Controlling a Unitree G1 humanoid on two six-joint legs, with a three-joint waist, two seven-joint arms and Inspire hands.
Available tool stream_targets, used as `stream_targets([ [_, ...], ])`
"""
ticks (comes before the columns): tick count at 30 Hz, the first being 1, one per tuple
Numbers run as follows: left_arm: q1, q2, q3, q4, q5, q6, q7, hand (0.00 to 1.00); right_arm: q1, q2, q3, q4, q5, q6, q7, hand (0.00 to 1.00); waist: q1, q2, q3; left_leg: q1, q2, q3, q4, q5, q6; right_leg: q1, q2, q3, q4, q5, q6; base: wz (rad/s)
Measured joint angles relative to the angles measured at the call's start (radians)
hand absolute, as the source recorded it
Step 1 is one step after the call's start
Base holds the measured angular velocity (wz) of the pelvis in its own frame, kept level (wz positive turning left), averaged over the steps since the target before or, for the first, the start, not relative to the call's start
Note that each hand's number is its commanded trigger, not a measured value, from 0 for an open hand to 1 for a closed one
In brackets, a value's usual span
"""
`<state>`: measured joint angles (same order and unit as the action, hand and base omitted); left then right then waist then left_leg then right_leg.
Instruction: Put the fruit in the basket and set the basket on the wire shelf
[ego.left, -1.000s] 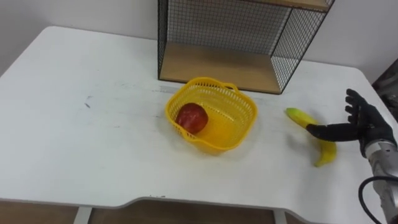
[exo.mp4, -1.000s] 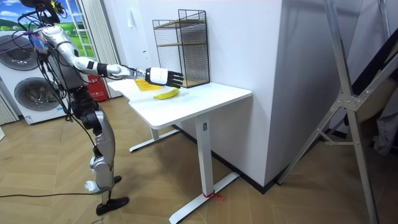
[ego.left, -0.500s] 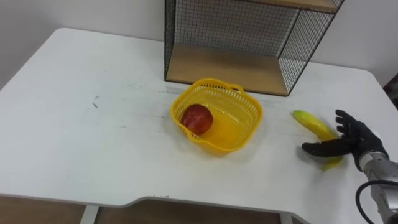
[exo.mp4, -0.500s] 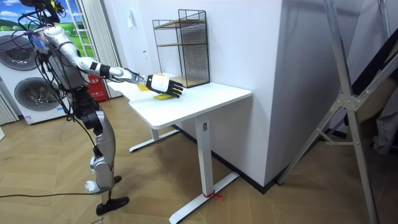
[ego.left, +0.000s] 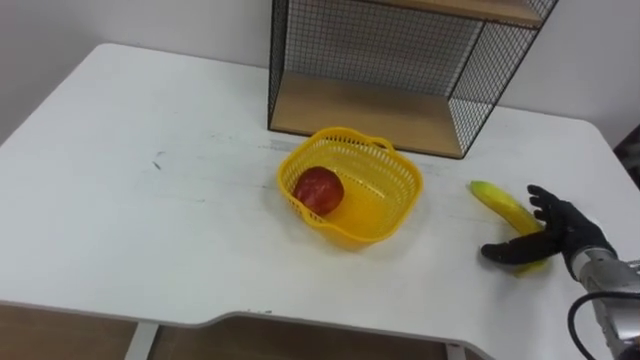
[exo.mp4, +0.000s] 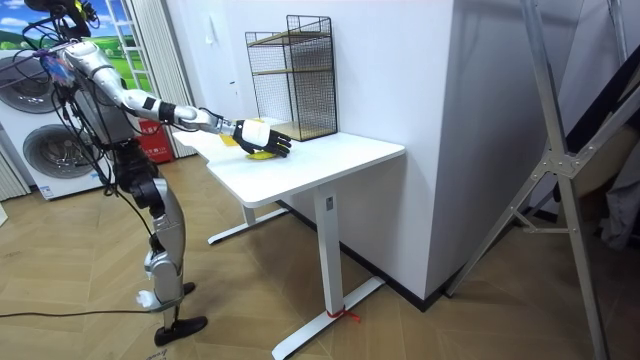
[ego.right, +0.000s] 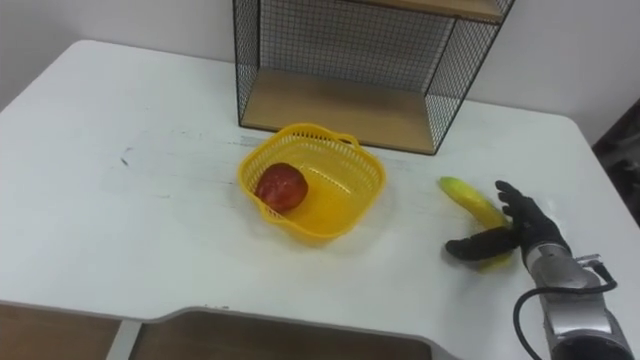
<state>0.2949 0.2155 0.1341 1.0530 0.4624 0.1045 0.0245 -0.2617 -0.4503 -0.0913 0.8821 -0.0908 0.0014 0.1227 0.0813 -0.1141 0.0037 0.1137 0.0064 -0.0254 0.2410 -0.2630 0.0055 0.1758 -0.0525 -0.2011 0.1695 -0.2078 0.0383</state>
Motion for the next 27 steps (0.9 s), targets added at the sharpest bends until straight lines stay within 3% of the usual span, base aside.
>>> stream_targets([
  [1, -0.003, 0.0, 0.0, 0.0, 0.0, 0.0, -0.002, 0.0, 0.0, -0.009, 0.013, 0.004, -0.001, 0.0, 0.0, 0.44, 0.004, -0.001, -0.0007, 0.0, 0.0, 0.0, 0.0, 0.0, 0.0, 0.001, 0.0, -0.001, 0.0, 0.0, 0.0, 0.0],
  [2, -0.005, 0.001, 0.0, 0.0, 0.0, 0.0, -0.003, 0.0, 0.0, -0.012, 0.019, 0.007, -0.002, 0.0, 0.0, 0.54, 0.006, -0.002, -0.0008, 0.0, 0.0, 0.0, 0.0, 0.0, 0.0, 0.002, 0.0, -0.001, 0.001, 0.0, 0.0, 0.0],
  [3, -0.01, 0.003, -0.004, 0.0, 0.0, 0.0, -0.007, 0.0, 0.0, -0.015, 0.025, 0.009, -0.011, 0.0, -0.002, 0.8, 0.006, -0.004, -0.0007, 0.0, 0.0, 0.001, 0.0, 0.001, 0.0, 0.005, 0.0, 0.0, 0.001, 0.0, 0.0, 0.0],
  [4, -0.011, 0.004, -0.006, 0.0, 0.0, 0.0, -0.008, 0.0, 0.0, -0.015, 0.028, 0.009, -0.024, 0.0, -0.003, 0.98, 0.007, -0.005, -0.0004, 0.0, 0.0, 0.001, 0.0, 0.002, 0.0, 0.006, 0.0, 0.0, 0.001, 0.0, 0.0, 0.0],
  [11, -0.039, 0.008, -0.021, 0.007, 0.001, 0.001, -0.016, 0.0, -0.015, -0.024, 0.032, 0.01, -0.203, 0.002, -0.029, 1.0, 0.021, -0.013, 0.0003, 0.001, 0.001, 0.002, -0.003, 0.006, -0.002, -0.001, 0.0, 0.0, 0.001, 0.0, 0.0, 0.0],
  [15, -0.057, 0.009, -0.021, 0.008, 0.001, 0.006, -0.016, 0.0, -0.017, -0.028, 0.035, 0.013, -0.308, 0.024, -0.044, 1.0, 0.038, -0.014, 0.0002, 0.001, 0.002, 0.001, -0.004, 0.006, -0.002, -0.003, 0.002, -0.001, 0.0, 0.0, 0.0, 0.0],
  [18, -0.059, 0.012, -0.021, 0.008, 0.0, 0.008, -0.016, 0.0, -0.024, -0.028, 0.045, 0.013, -0.313, 0.043, -0.046, 1.0, 0.039, -0.015, -0.0002, 0.001, 0.002, 0.0, -0.003, 0.006, -0.002, -0.003, 0.002, -0.001, 0.0, 0.0, 0.0, 0.0],
  [27, -0.079, 0.03, -0.038, 0.012, 0.001, 0.008, -0.016, 0.0, -0.029, -0.028, 0.072, 0.013, -0.313, 0.044, -0.056, 1.0, 0.041, -0.008, 0.0001, 0.004, 0.002, 0.008, -0.001, 0.006, -0.002, -0.003, 0.002, 0.007, -0.001, 0.003, -0.005, -0.02],
])
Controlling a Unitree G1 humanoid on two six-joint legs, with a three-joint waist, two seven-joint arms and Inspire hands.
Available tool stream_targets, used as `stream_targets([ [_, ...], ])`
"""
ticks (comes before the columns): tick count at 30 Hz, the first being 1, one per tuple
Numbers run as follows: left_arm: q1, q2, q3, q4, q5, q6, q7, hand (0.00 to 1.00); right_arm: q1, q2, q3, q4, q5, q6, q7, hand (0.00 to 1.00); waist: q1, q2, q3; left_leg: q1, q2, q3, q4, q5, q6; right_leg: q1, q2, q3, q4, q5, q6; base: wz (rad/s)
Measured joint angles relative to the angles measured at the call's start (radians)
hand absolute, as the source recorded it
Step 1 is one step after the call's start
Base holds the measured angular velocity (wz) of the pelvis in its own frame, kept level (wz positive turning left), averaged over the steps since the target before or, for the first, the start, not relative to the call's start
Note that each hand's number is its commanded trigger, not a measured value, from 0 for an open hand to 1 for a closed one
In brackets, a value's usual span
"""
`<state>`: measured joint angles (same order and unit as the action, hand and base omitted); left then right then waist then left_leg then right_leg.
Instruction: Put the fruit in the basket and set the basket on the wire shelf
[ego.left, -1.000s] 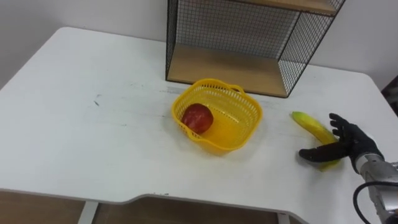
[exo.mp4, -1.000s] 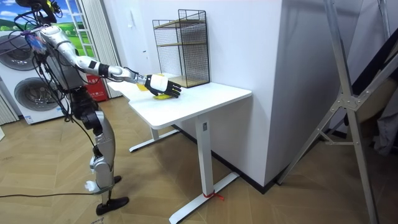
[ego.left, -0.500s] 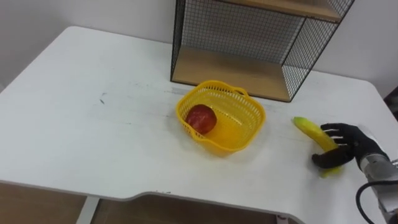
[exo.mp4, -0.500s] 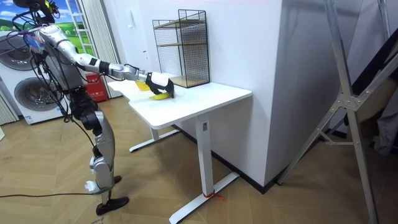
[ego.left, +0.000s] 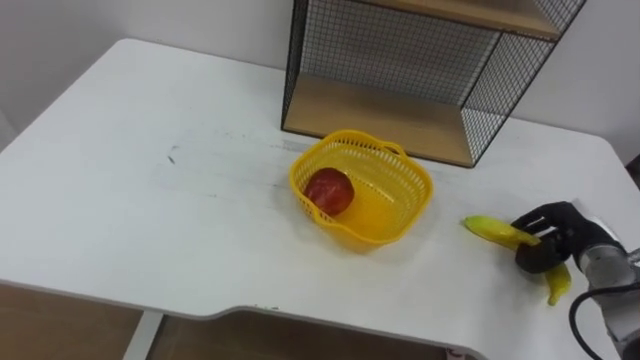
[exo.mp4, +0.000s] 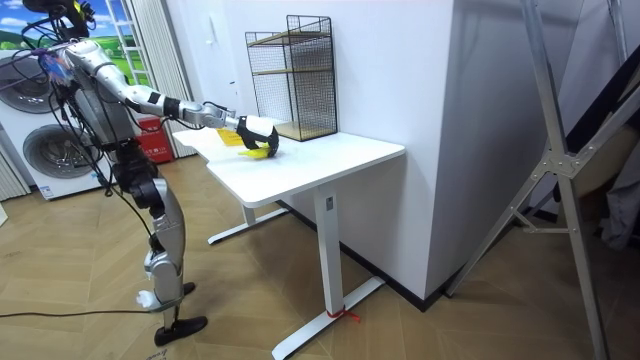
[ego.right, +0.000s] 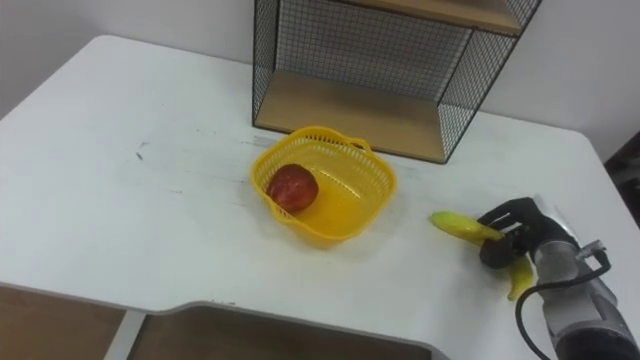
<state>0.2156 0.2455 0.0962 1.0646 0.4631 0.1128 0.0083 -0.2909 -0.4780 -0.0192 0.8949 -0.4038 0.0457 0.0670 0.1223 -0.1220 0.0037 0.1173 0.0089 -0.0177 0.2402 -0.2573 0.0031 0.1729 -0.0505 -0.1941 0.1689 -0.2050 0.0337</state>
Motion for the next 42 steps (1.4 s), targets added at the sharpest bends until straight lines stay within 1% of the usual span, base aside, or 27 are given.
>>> stream_targets([
  [4, -0.005, 0.0, -0.001, 0.005, -0.001, 0.0, 0.003, 0.0, -0.001, 0.0, 0.007, 0.0, 0.001, 0.0, -0.004, 1.0, 0.001, 0.007, -0.0001, -0.001, 0.0, 0.001, 0.001, 0.0, 0.0, 0.001, 0.0, -0.001, 0.001, 0.001, -0.001, 0.0],
  [10, -0.011, 0.0, -0.003, 0.013, 0.0, 0.0, 0.003, 0.0, -0.001, 0.0, 0.004, -0.004, 0.009, 0.0, -0.002, 1.0, -0.005, 0.008, 0.0, -0.004, 0.001, 0.001, -0.004, 0.0, 0.0, 0.001, 0.001, -0.002, 0.001, 0.001, -0.002, 0.0],
  [14, -0.011, 0.001, -0.026, 0.011, -0.001, -0.002, 0.004, 0.0, -0.004, 0.0, 0.004, -0.006, 0.094, 0.0, -0.003, 1.0, -0.009, 0.008, -0.0004, -0.002, 0.001, 0.006, -0.001, 0.0, 0.0, 0.003, 0.001, 0.004, 0.002, 0.001, -0.002, -0.02],
  [17, -0.005, 0.001, -0.023, 0.009, -0.001, -0.004, 0.006, 0.0, -0.004, 0.001, -0.003, -0.01, 0.2, 0.001, -0.002, 1.0, -0.01, 0.01, 0.0, 0.0, 0.002, 0.016, -0.002, 0.0, 0.0, 0.001, 0.001, 0.011, 0.002, 0.001, -0.002, -0.08],
  [20, -0.006, -0.004, -0.021, 0.01, -0.001, -0.004, 0.006, 0.0, 0.012, 0.015, -0.005, -0.099, 0.315, 0.012, 0.016, 1.0, -0.031, 0.016, 0.0016, -0.005, 0.002, 0.02, -0.002, 0.0, 0.0, -0.005, 0.001, 0.016, 0.003, 0.001, -0.002, -0.04],
  [22, -0.011, -0.011, -0.022, 0.013, -0.001, -0.005, 0.006, 0.0, 0.025, 0.034, -0.005, -0.173, 0.46, 0.012, 0.027, 1.0, -0.04, 0.029, -0.0016, -0.009, 0.002, 0.022, -0.003, 0.0, 0.0, -0.01, 0.0, 0.018, 0.003, 0.001, -0.002, 0.0],
  [23, -0.01, -0.011, -0.022, 0.013, -0.001, -0.005, 0.006, 0.0, 0.026, 0.038, -0.005, -0.182, 0.493, 0.012, 0.027, 1.0, -0.041, 0.031, -0.0027, -0.009, 0.002, 0.022, -0.004, 0.0, 0.0, -0.011, 0.0, 0.018, 0.003, 0.001, -0.002, 0.0],
  [25, -0.005, -0.012, -0.02, 0.001, 0.0, -0.006, 0.006, 0.0, 0.041, 0.049, -0.005, -0.253, 0.609, 0.017, 0.027, 1.0, -0.04, 0.04, -0.0092, -0.01, 0.003, 0.027, -0.004, 0.0, 0.0, -0.013, 0.001, 0.022, 0.003, 0.001, -0.002, -0.04],
  [27, 0.01, -0.014, -0.021, -0.013, 0.0, -0.003, 0.007, 0.0, 0.041, 0.061, -0.005, -0.318, 0.701, 0.018, 0.026, 1.0, -0.043, 0.043, -0.0107, -0.009, 0.003, 0.031, -0.004, 0.0, 0.0, -0.013, 0.001, 0.025, 0.002, 0.001, -0.002, -0.03],
  [28, 0.012, -0.014, -0.022, -0.014, 0.0, -0.001, 0.007, 0.0, 0.041, 0.069, -0.005, -0.357, 0.766, 0.018, 0.02, 1.0, -0.046, 0.042, -0.0106, -0.009, 0.004, 0.031, -0.004, 0.0, 0.0, -0.012, 0.001, 0.024, 0.002, 0.001, -0.002, 0.0],
  [30, 0.015, -0.018, -0.022, -0.016, 0.003, 0.002, 0.007, 0.0, 0.041, 0.08, -0.006, -0.402, 0.832, 0.017, 0.018, 1.0, -0.052, 0.038, -0.0104, -0.009, 0.004, 0.03, -0.003, 0.0, 0.0, -0.009, 0.001, 0.02, 0.001, 0.001, -0.002, 0.06],
  [31, 0.019, -0.021, -0.022, -0.016, 0.005, 0.002, 0.007, 0.0, 0.041, 0.094, -0.007, -0.428, 0.849, 0.017, 0.015, 1.0, -0.057, 0.036, -0.0109, -0.008, 0.004, 0.028, -0.003, 0.0, 0.0, -0.006, 0.0, 0.016, 0.0, 0.001, -0.002, 0.09],
  [34, 0.021, -0.029, -0.022, -0.015, 0.005, 0.003, 0.009, 0.0, 0.041, 0.12, -0.007, -0.486, 0.874, 0.017, 0.011, 1.0, -0.061, 0.037, -0.0083, -0.004, 0.003, 0.028, -0.003, 0.0, 0.0, -0.002, 0.0, 0.013, -0.001, 0.001, -0.002, 0.02],
  [35, 0.02, -0.03, -0.022, -0.015, 0.004, 0.002, 0.011, 0.0, 0.041, 0.123, -0.007, -0.495, 0.877, 0.016, 0.012, 1.0, -0.061, 0.038, -0.0076, -0.004, 0.003, 0.028, -0.003, 0.0, 0.0, -0.002, 0.0, 0.013, -0.001, 0.001, -0.002, 0.0],
  [36, 0.021, -0.034, -0.022, -0.015, 0.003, 0.001, 0.014, 0.0, 0.041, 0.127, -0.007, -0.511, 0.878, 0.016, 0.013, 1.0, -0.061, 0.043, -0.0047, -0.003, 0.003, 0.028, -0.003, 0.0, 0.0, -0.001, 0.0, 0.013, -0.001, 0.001, -0.002, 0.0],
  [39, 0.021, -0.04, -0.022, -0.015, 0.001, -0.002, 0.027, 0.0, 0.041, 0.127, -0.007, -0.536, 0.878, 0.014, 0.015, 1.0, -0.062, 0.052, -0.0007, -0.003, 0.003, 0.029, -0.003, 0.0, 0.0, -0.001, 0.0, 0.013, -0.001, 0.001, -0.002, 0.0],
  [41, 0.022, -0.044, -0.022, -0.012, 0.001, -0.002, 0.028, 0.0, 0.041, 0.127, -0.007, -0.549, 0.874, 0.014, 0.015, 1.0, -0.061, 0.057, -0.0012, -0.004, 0.004, 0.029, -0.002, 0.0, 0.0, -0.001, 0.001, 0.013, 0.0, 0.001, -0.002, 0.0],
  [42, 0.022, -0.046, -0.021, -0.01, 0.001, -0.002, 0.028, 0.0, 0.041, 0.127, -0.007, -0.556, 0.868, 0.014, 0.015, 1.0, -0.062, 0.06, -0.0028, -0.004, 0.004, 0.028, -0.002, 0.0, 0.0, -0.001, 0.001, 0.013, 0.0, 0.001, -0.002, 0.0],
])
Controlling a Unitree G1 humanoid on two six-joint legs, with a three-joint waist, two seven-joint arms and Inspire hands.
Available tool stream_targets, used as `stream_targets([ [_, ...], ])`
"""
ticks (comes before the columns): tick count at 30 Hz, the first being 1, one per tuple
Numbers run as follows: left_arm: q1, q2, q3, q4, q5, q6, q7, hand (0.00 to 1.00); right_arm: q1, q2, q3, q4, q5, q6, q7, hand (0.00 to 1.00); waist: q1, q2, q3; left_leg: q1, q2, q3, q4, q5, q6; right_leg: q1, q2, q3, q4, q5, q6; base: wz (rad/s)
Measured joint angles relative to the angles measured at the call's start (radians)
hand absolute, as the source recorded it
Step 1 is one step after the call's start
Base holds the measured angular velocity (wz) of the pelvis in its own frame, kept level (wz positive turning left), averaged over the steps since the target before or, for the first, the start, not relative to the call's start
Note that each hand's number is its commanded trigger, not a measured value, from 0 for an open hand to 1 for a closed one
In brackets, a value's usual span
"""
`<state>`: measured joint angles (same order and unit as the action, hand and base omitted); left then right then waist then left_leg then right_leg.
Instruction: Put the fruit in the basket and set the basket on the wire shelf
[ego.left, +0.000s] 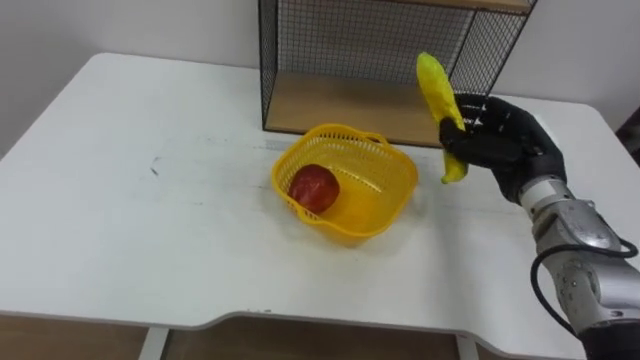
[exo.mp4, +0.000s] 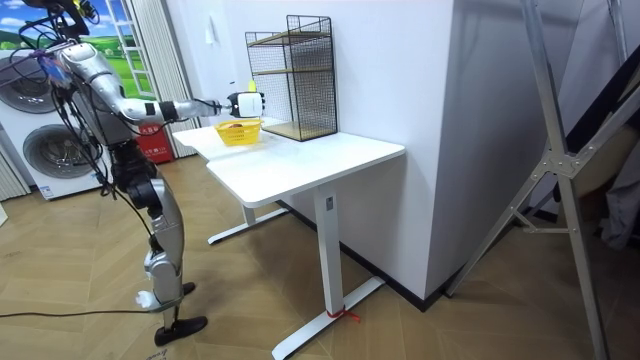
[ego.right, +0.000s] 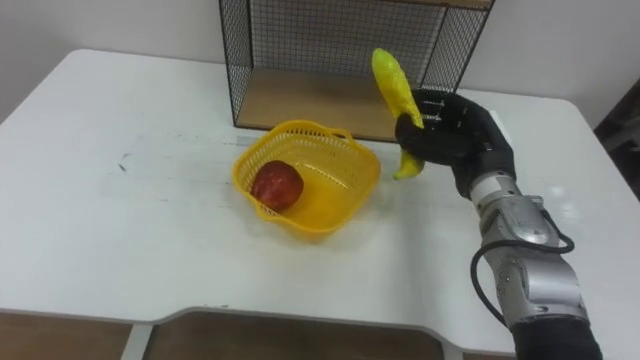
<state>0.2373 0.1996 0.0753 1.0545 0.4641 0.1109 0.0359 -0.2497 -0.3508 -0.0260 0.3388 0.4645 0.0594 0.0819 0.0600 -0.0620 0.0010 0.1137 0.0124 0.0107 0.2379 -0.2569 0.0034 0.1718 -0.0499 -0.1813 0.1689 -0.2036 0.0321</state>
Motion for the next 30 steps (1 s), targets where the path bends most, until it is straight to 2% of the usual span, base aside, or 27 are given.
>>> stream_targets([
  [9, -0.001, -0.009, 0.0, 0.006, 0.0, 0.013, 0.0, 0.0, 0.0, 0.0, 0.005, -0.084, -0.094, -0.005, 0.004, 1.0, 0.006, -0.002, -0.0058, 0.002, 0.0, 0.003, -0.001, 0.0, 0.0, 0.0, 0.0, 0.005, 0.001, 0.0, 0.0, 0.0],
  [14, -0.006, -0.009, 0.002, 0.003, 0.002, 0.012, 0.0, 0.0, -0.001, -0.001, 0.013, -0.109, -0.171, -0.005, 0.01, 1.0, 0.031, -0.004, -0.0072, 0.002, 0.001, 0.008, -0.002, 0.0, 0.0, -0.006, 0.0, 0.013, 0.003, 0.0, 0.0, -0.04],
  [18, -0.008, -0.008, 0.002, 0.003, 0.002, 0.012, 0.0, 0.0, -0.003, -0.001, 0.045, -0.125, -0.232, -0.005, 0.056, 1.0, 0.034, -0.011, -0.0088, -0.003, 0.001, 0.009, -0.001, 0.0, 0.0, -0.013, 0.0, 0.014, 0.007, 0.0, 0.0, 0.0],
  [20, -0.011, -0.007, 0.002, 0.003, 0.001, 0.011, 0.0, 0.0, -0.003, -0.001, 0.049, -0.125, -0.246, -0.005, 0.076, 1.0, 0.047, -0.015, -0.0074, -0.003, 0.001, 0.01, -0.001, 0.0, 0.0, -0.014, 0.0, 0.014, 0.007, 0.0, 0.0, 0.0],
  [24, -0.015, 0.0, 0.0, 0.003, 0.0, 0.012, 0.0, 0.0, -0.003, -0.009, 0.068, -0.124, -0.275, -0.005, 0.098, 1.0, 0.057, -0.03, 0.0006, -0.007, 0.002, 0.009, 0.001, 0.0, 0.0, -0.015, 0.0, 0.01, 0.007, 0.0, 0.0, 0.0],
  [25, -0.013, 0.003, 0.0, 0.003, 0.0, 0.013, 0.0, 0.0, -0.003, -0.009, 0.078, -0.124, -0.278, -0.005, 0.108, 0.89, 0.057, -0.031, 0.0031, -0.01, 0.002, 0.007, 0.001, 0.0, 0.0, -0.016, 0.0, 0.008, 0.007, 0.0, 0.0, 0.04],
  [27, -0.014, 0.005, -0.001, 0.003, 0.0, 0.013, 0.0, 0.0, -0.003, -0.009, 0.086, -0.124, -0.281, -0.004, 0.124, 0.87, 0.058, -0.035, 0.0014, -0.018, 0.002, 0.005, 0.003, 0.0, 0.0, -0.022, 0.0, 0.004, 0.007, 0.0, 0.0, 0.04],
  [28, -0.014, 0.006, 0.0, 0.003, 0.0, 0.013, 0.0, 0.0, -0.003, -0.009, 0.089, -0.124, -0.283, -0.004, 0.129, 0.77, 0.061, -0.034, 0.0018, -0.023, 0.002, 0.005, 0.003, 0.0, 0.0, -0.027, 0.0, 0.004, 0.007, 0.0, -0.001, 0.0],
  [29, -0.014, 0.006, -0.001, 0.003, 0.001, 0.013, 0.0, 0.0, -0.003, -0.009, 0.09, -0.125, -0.284, -0.004, 0.131, 0.66, 0.061, -0.034, 0.0017, -0.024, 0.002, 0.005, 0.004, 0.0, 0.0, -0.029, 0.0, 0.005, 0.008, 0.0, -0.001, 0.0],
  [30, -0.014, 0.006, -0.001, 0.003, 0.003, 0.015, 0.0, 0.0, -0.003, -0.009, 0.093, -0.124, -0.296, -0.004, 0.135, 0.37, 0.061, -0.033, 0.0021, -0.027, 0.002, 0.003, 0.006, 0.0, 0.0, -0.03, 0.0, 0.005, 0.007, 0.0, -0.001, 0.0],
])
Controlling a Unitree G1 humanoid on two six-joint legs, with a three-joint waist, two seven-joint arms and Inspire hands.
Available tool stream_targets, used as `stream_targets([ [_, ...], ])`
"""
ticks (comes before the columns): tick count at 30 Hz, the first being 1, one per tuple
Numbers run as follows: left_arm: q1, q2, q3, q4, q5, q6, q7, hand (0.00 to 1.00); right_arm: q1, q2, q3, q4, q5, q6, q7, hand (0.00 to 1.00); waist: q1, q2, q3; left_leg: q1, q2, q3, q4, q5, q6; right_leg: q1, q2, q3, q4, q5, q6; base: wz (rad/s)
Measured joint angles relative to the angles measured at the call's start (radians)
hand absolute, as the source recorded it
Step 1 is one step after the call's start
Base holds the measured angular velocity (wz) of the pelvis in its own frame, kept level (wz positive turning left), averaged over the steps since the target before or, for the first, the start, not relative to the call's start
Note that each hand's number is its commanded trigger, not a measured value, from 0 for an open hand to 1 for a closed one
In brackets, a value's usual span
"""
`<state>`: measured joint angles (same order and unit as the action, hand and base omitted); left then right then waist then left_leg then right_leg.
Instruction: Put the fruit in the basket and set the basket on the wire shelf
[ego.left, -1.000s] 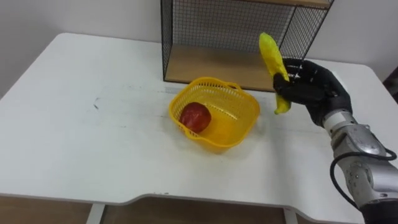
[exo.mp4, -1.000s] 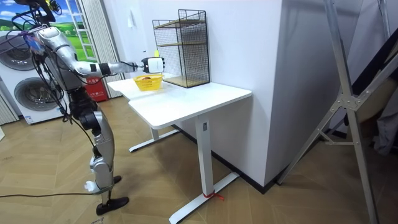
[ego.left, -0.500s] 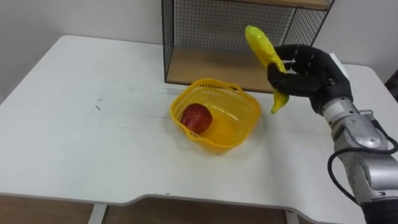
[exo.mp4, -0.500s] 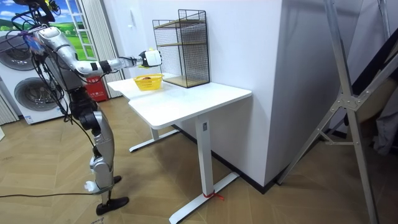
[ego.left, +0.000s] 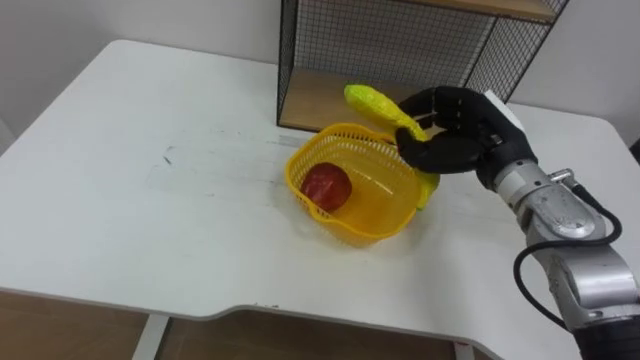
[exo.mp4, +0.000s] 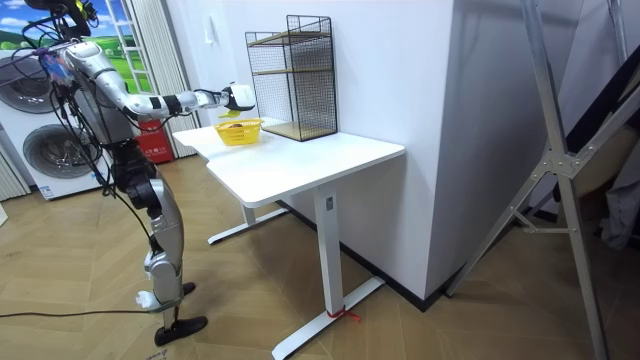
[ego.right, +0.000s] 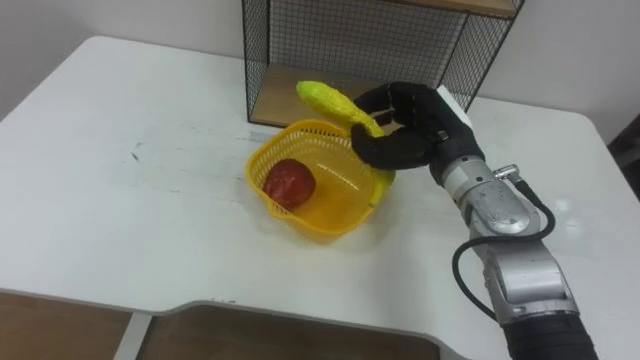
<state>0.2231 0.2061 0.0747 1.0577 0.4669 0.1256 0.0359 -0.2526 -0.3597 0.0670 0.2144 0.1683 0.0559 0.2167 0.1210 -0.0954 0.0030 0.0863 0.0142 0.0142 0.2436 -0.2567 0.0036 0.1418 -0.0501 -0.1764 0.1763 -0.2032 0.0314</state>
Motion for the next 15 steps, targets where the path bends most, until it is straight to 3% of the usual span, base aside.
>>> stream_targets([
  [1, -0.002, 0.0, 0.0, 0.0, 0.0, 0.0, 0.0, 0.0, 0.0, 0.0, 0.001, 0.0, -0.013, 0.0, 0.006, 0.0, 0.002, 0.002, 0.0013, -0.003, 0.0, 0.0, 0.001, 0.0, 0.0, -0.003, 0.0, 0.0, 0.0, 0.0, 0.0, 0.0],
  [7, -0.006, 0.0, -0.002, 0.0, 0.0, 0.0, 0.0, 0.0, 0.0, 0.0, 0.014, 0.0, -0.022, 0.001, 0.007, 0.0, 0.009, 0.014, 0.008, -0.005, 0.0, 0.0, -0.004, 0.0, 0.0, -0.008, 0.0, 0.003, -0.002, 0.0, 0.0, 0.0],
  [15, -0.005, 0.0, -0.003, 0.0, 0.001, -0.001, 0.0, 0.0, 0.0, 0.0, 0.029, 0.0, -0.022, 0.001, 0.015, 0.0, 0.012, 0.008, 0.0026, -0.005, 0.0, -0.001, -0.008, 0.0, 0.0, -0.013, 0.0, 0.006, -0.005, 0.0, 0.0, 0.0],
])
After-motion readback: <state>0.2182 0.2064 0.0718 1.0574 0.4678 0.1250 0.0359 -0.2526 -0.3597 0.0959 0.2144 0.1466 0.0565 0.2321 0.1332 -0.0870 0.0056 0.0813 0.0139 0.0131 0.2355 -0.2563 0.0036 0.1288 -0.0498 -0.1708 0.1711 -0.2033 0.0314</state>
